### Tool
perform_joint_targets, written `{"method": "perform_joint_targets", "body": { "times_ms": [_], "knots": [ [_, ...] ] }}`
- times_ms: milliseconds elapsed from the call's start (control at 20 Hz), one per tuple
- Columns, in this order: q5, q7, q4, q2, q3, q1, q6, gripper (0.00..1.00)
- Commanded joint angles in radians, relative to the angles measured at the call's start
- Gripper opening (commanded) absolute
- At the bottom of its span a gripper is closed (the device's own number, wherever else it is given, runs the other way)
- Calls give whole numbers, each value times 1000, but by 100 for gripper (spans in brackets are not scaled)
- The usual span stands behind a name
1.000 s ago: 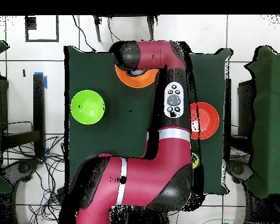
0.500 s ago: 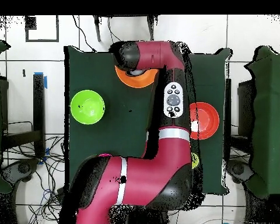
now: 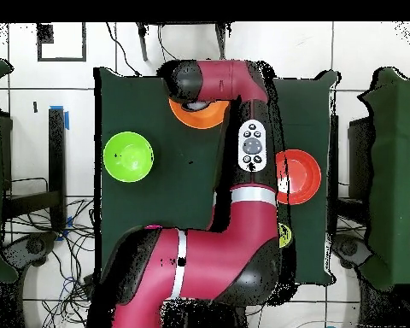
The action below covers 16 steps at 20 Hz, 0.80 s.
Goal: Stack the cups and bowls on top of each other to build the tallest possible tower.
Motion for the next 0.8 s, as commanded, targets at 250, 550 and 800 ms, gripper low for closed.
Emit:
{"method": "perform_joint_targets", "body": {
  "times_ms": [250, 550, 800],
  "knots": [
    [-65, -332, -106, 103, 113, -2, 123, 0],
    [-66, -332, -133, 129, 103, 6, 124, 0],
    [-62, -315, -132, 119, 80, 21, 144, 0]
  ]
}}
